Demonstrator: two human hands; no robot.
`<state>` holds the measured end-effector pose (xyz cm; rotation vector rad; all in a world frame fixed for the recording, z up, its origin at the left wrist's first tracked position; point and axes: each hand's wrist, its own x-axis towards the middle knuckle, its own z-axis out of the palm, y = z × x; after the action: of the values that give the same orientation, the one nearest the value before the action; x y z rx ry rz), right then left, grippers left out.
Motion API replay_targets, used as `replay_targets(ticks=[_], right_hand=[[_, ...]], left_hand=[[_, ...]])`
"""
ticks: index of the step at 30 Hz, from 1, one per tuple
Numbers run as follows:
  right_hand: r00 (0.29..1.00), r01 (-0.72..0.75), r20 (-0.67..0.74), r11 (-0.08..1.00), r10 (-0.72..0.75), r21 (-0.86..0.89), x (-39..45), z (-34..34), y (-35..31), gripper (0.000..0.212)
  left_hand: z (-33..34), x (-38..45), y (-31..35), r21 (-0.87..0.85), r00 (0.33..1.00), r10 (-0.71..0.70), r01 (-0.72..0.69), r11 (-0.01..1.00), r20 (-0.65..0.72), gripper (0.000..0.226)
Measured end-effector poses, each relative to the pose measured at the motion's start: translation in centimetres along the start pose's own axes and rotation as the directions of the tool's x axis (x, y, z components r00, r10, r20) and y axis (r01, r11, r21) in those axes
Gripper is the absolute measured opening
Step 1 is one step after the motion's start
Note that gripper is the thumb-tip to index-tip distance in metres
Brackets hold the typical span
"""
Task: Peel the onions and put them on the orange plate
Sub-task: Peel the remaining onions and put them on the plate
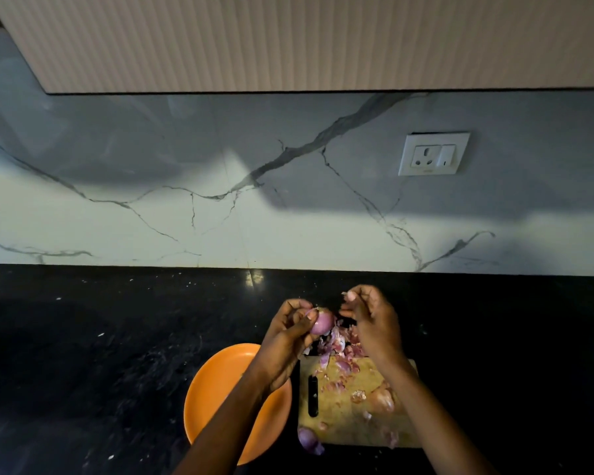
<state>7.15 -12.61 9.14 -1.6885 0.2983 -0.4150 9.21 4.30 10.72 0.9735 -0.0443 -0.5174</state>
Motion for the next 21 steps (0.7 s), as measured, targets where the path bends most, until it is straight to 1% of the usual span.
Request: replay_targets(ticks=[1, 2, 5, 6, 8, 10, 11, 13, 16, 18, 21], right_hand=[[1.0, -0.018, 0.003, 1.0, 0.018, -0.007, 0.3, -0.4, 0.2, 0.008], [0.999, -0.028, 0.029, 0.999, 0.029, -0.037, 0.7, -0.8, 0.5, 0.013], [0.989, -0.027, 0.139, 0.981, 0.055, -0.19, 1.1, -1.7, 1.1, 0.044], [0.986, -0.01, 0.161, 0.973, 0.049, -0.231, 1.1, -1.8, 1.2, 0.048], [0.981, 0.037, 0.193, 0.965, 0.014, -0.258, 0.9, -2.0, 1.0, 0.044], [0.963, 0.072, 0.271, 0.973, -0.01, -0.221, 0.5, -1.9, 0.5, 0.045], [0.947, 0.098, 0.319, 0.975, -0.029, -0.202, 0.3, -1.6, 0.1, 0.047], [0.925, 0.172, 0.369, 0.966, -0.09, -0.193, 0.0, -1.1, -0.4, 0.052], [0.916, 0.247, 0.365, 0.952, -0.167, -0.183, 0.1, -0.8, -1.0, 0.051], [0.914, 0.29, 0.35, 0.934, -0.207, -0.206, 0.2, -0.9, -1.2, 0.05], [0.914, 0.309, 0.341, 0.921, -0.22, -0.236, 0.3, -1.1, -1.1, 0.052]], left_hand=[[-0.1, -0.1, 0.0, -0.007, 1.0, -0.001, 0.001, 1.0, -0.011, 0.023], [-0.2, -0.1, 0.1, -0.014, 1.0, -0.002, 0.002, 1.0, -0.029, 0.023], [-0.3, 0.3, 0.1, -0.025, 0.997, 0.016, -0.018, 1.0, -0.079, 0.023], [-0.2, 0.4, 0.1, -0.013, 0.995, 0.029, -0.031, 0.999, -0.092, 0.021], [-0.2, 0.7, 0.0, 0.007, 0.992, 0.049, -0.048, 0.999, -0.118, 0.014], [-0.2, 0.9, -0.2, -0.004, 0.991, 0.05, -0.051, 0.999, -0.124, 0.014], [-0.1, 1.0, -0.2, -0.008, 0.992, 0.046, -0.047, 0.999, -0.114, 0.016], [0.1, 1.1, -0.3, -0.003, 0.997, 0.034, -0.035, 0.999, -0.074, 0.018], [0.2, 1.0, -0.2, 0.025, 1.0, 0.024, -0.023, 0.999, -0.014, 0.023], [0.1, 1.0, 0.1, 0.064, 0.999, 0.026, -0.028, 0.998, 0.024, 0.025], [-0.1, 1.0, 0.7, 0.113, 0.997, 0.011, -0.019, 0.993, 0.071, 0.034]])
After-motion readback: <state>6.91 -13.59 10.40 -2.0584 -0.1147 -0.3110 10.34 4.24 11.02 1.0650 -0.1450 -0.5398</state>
